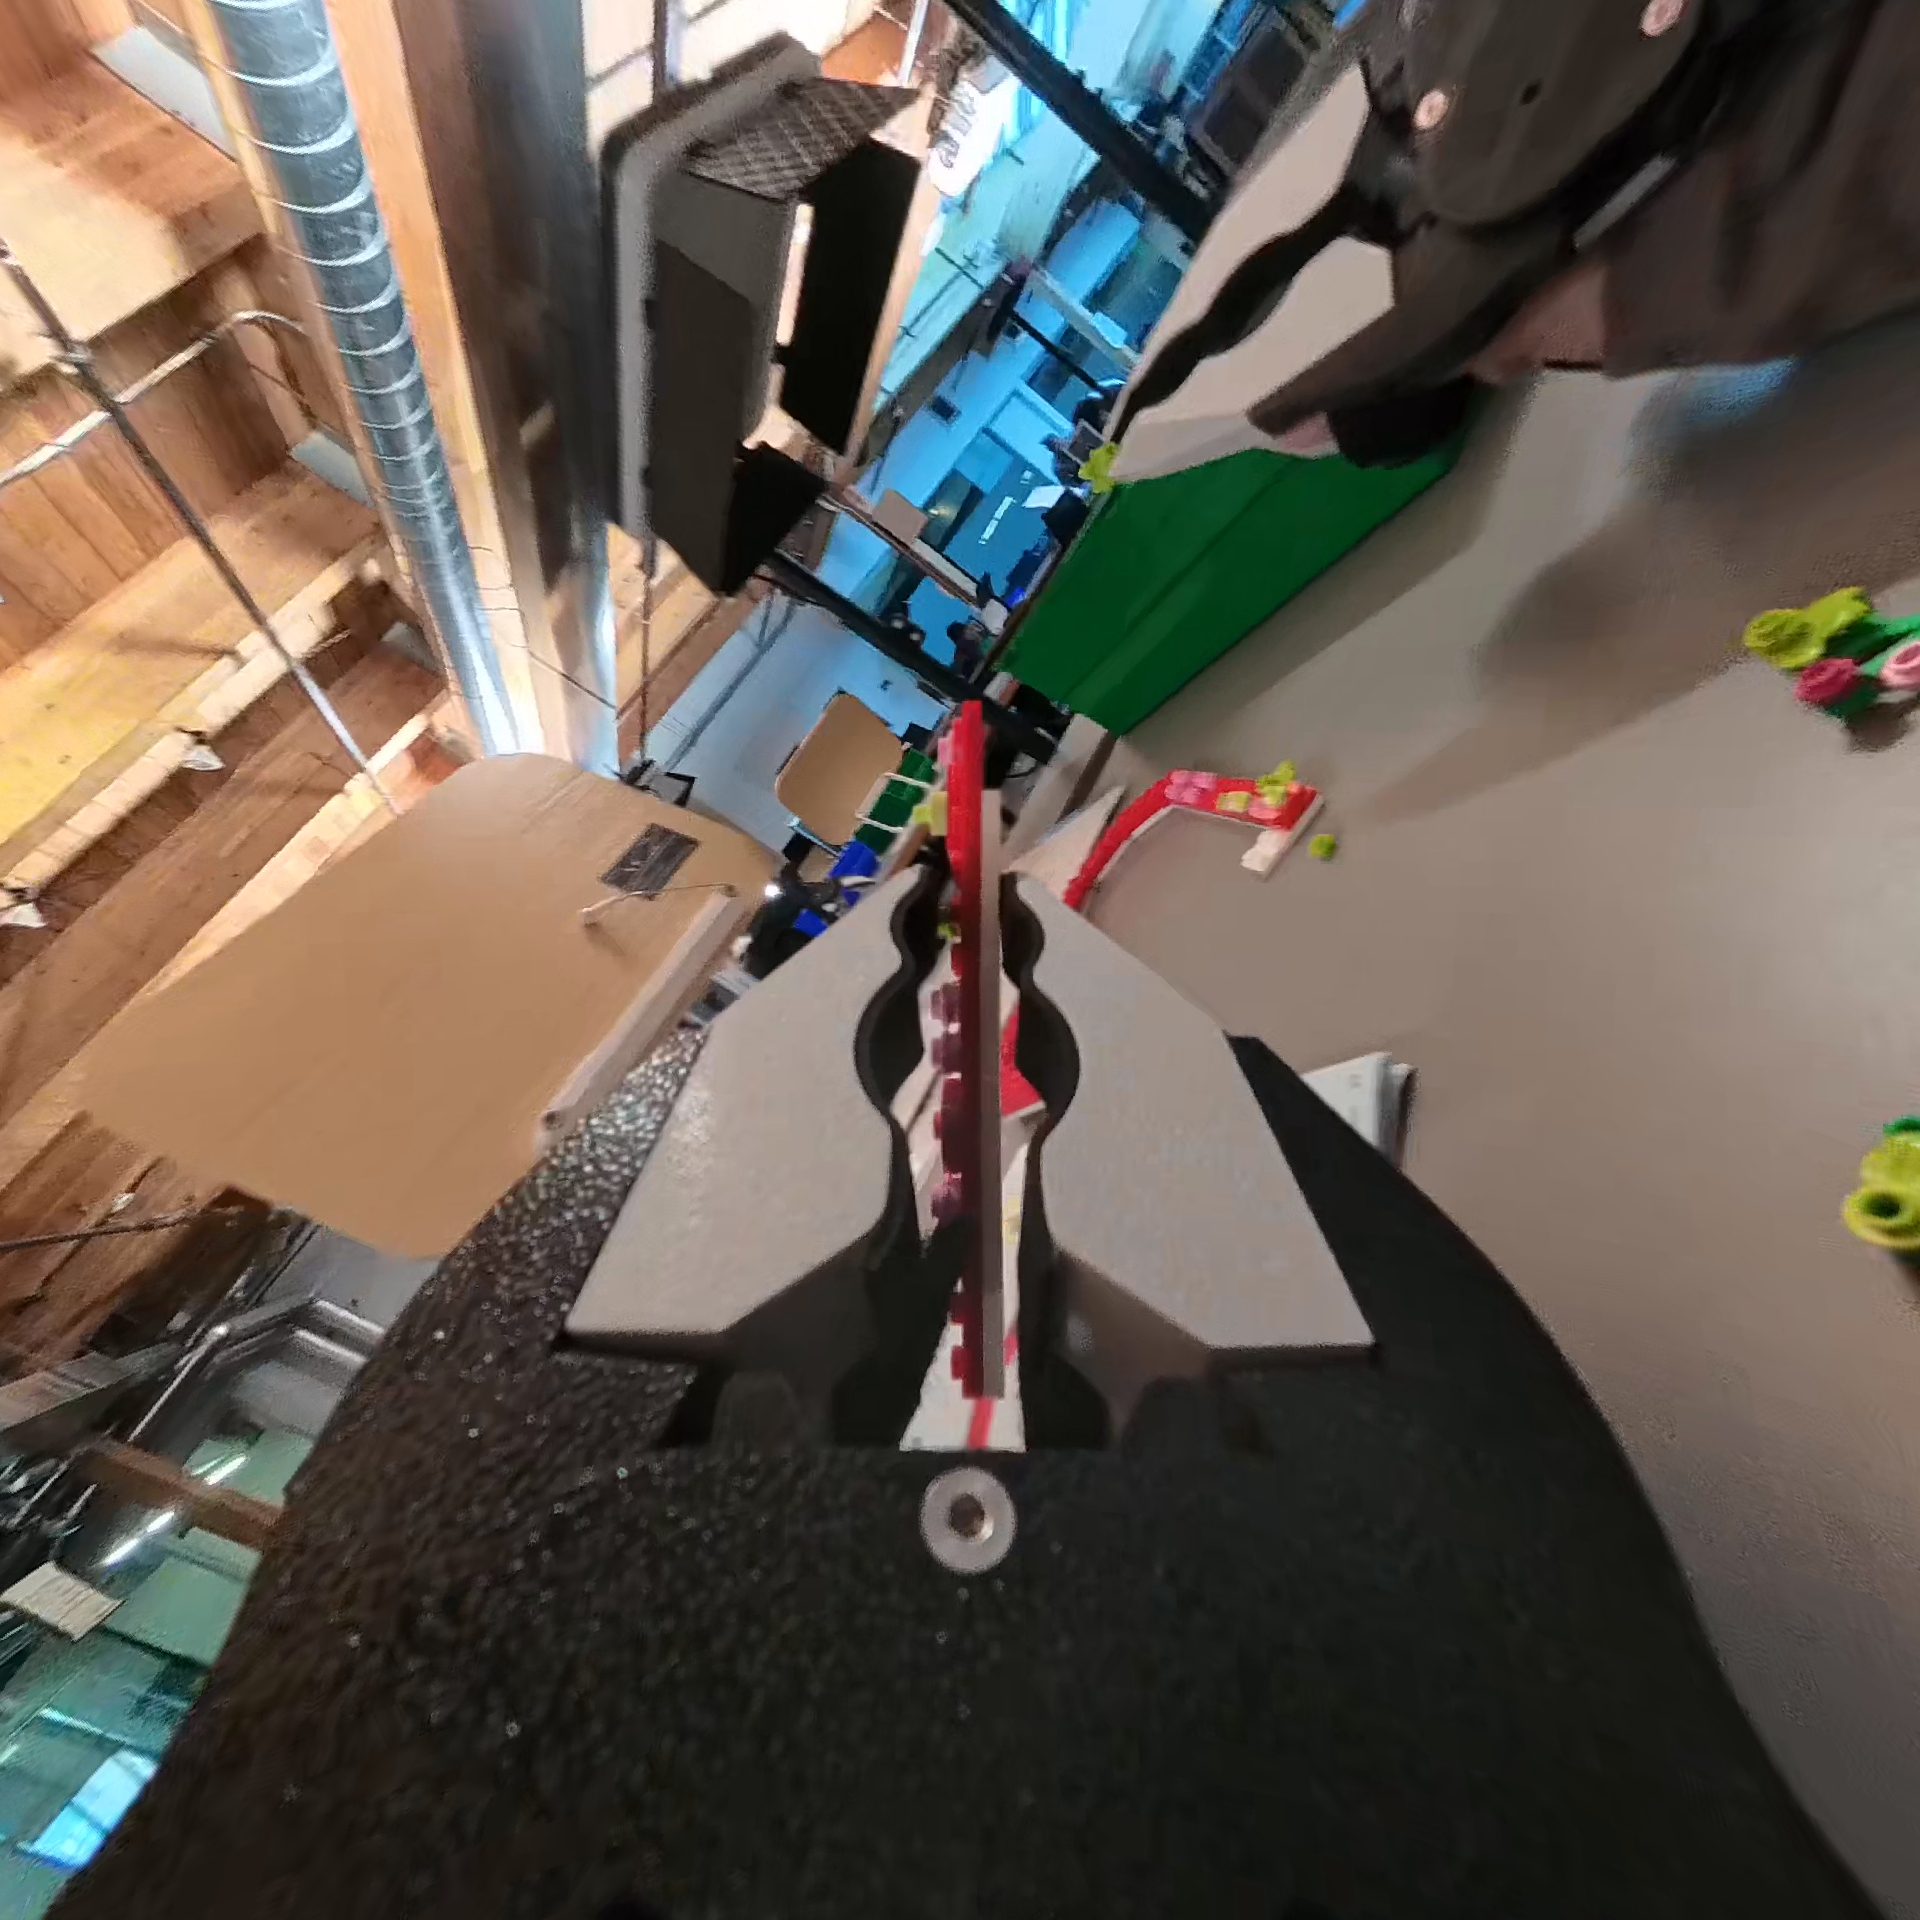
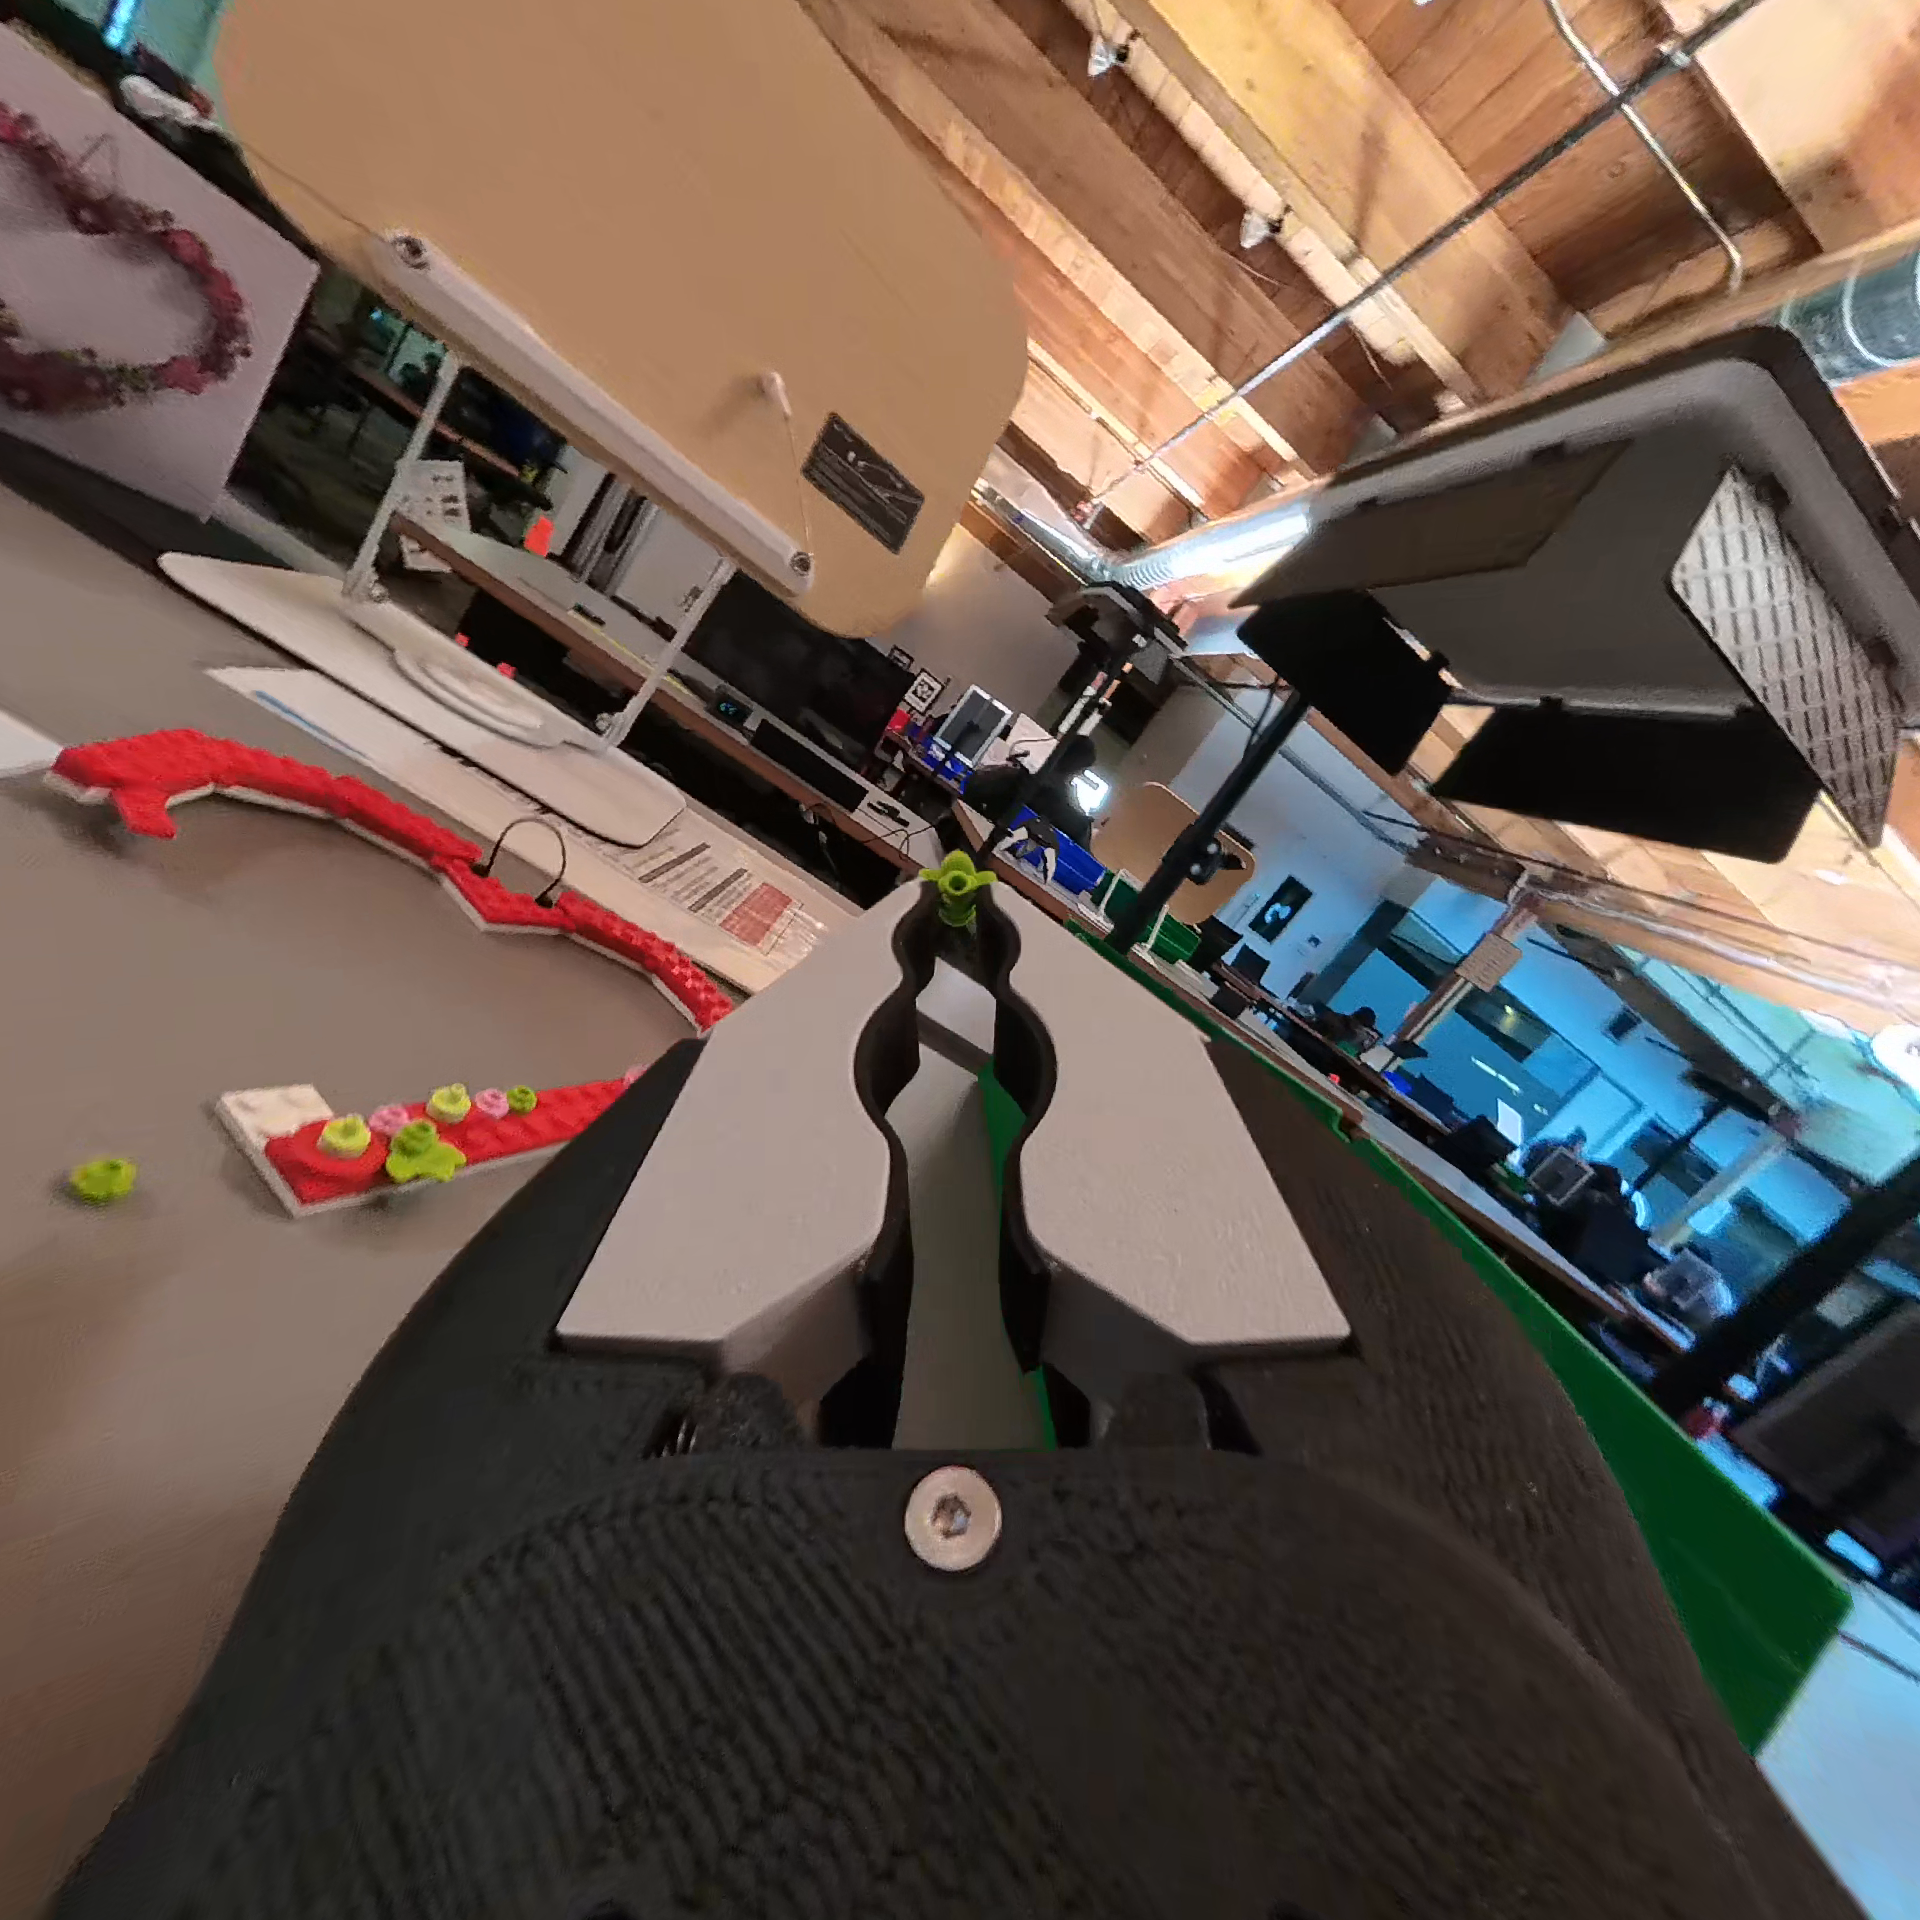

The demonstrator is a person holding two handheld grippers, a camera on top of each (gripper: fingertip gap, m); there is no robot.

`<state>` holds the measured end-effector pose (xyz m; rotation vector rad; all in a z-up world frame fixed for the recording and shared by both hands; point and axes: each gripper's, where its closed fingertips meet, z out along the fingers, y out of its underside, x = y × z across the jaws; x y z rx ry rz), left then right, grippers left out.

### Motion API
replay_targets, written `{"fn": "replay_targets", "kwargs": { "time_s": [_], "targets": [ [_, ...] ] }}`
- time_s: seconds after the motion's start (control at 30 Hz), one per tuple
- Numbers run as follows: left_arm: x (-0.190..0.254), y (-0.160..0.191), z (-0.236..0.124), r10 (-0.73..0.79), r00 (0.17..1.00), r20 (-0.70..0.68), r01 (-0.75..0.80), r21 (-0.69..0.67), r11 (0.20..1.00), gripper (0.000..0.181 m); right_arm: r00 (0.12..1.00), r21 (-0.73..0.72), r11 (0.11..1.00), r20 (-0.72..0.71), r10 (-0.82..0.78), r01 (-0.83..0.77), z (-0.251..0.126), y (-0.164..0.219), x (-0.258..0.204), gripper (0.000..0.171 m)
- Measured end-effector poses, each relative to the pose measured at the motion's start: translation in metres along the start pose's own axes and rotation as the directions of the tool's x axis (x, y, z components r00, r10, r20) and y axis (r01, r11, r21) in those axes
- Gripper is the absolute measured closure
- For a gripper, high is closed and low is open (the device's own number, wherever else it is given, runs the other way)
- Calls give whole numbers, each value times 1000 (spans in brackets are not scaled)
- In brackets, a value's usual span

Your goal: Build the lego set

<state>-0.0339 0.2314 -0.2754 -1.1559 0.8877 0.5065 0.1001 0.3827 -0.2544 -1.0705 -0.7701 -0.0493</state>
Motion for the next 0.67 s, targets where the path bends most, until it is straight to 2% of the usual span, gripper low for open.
{"fn": "replay_targets", "kwargs": {
  "time_s": [0.17, 0.27, 0.33, 0.5, 0.67],
  "targets": [
    [-23, 9, -14, -41, 997, 65, 40, 6, 999, 173, 990, -20, 994, -98, 102, -105, 11, 4, 11, 166],
    [-21, 16, -12, -114, 992, 46, 114, -3, 993, 173, 983, -19, 989, -116, 144, -147, 16, 8, 15, 166],
    [-16, 12, -12, -111, 994, 21, 111, 12, 994, 173, 984, -4, 988, -90, 155, -156, 18, 6, 11, 166],
    [9, -18, -17, 33, 998, -57, -27, 111, 993, 173, 977, 57, 976, 7, 212, -212, 18, -6, -1, 166],
    [36, -41, -22, 196, 975, -109, -172, 196, 965, 174, 960, 59, 959, 39, 276, -278, 22, -5, -4, 166]
  ]
}}
